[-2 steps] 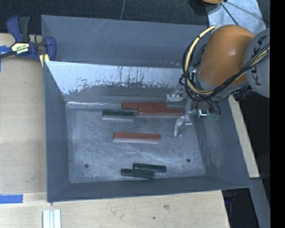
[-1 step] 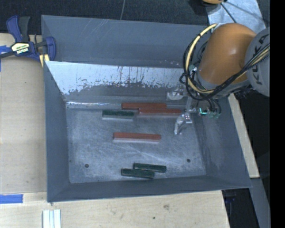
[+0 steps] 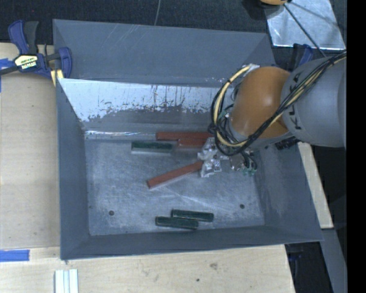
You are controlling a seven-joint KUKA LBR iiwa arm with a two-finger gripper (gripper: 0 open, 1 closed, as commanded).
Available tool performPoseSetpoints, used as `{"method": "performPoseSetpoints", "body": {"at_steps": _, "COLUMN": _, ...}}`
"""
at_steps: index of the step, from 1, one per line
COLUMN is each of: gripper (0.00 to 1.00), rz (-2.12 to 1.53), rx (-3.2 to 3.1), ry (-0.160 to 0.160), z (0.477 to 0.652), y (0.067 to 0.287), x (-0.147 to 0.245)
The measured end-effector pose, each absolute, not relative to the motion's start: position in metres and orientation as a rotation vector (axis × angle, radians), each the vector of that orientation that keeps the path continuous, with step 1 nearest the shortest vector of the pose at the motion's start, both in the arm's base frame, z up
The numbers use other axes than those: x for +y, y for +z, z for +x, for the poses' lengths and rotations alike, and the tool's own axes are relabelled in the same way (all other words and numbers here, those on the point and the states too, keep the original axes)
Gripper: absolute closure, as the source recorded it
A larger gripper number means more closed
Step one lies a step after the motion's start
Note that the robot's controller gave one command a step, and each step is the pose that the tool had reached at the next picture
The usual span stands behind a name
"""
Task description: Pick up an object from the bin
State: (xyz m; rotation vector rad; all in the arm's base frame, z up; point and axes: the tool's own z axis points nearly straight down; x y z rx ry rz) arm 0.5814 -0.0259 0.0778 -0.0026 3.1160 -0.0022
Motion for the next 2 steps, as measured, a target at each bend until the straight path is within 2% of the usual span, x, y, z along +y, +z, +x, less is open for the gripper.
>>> {"method": "performPoseSetpoints", "body": {"at_steps": 1, "gripper": 1.00, "rz": -0.003, "rx": 3.116, "ry": -0.002, "z": 0.581, "y": 0.078, "x": -0.026}}
{"method": "performPoseSetpoints", "body": {"at_steps": 2, "gripper": 1.00, "rz": -0.026, "rx": 3.131, "ry": -0.002, "z": 0.595, "y": 0.232, "x": -0.029}}
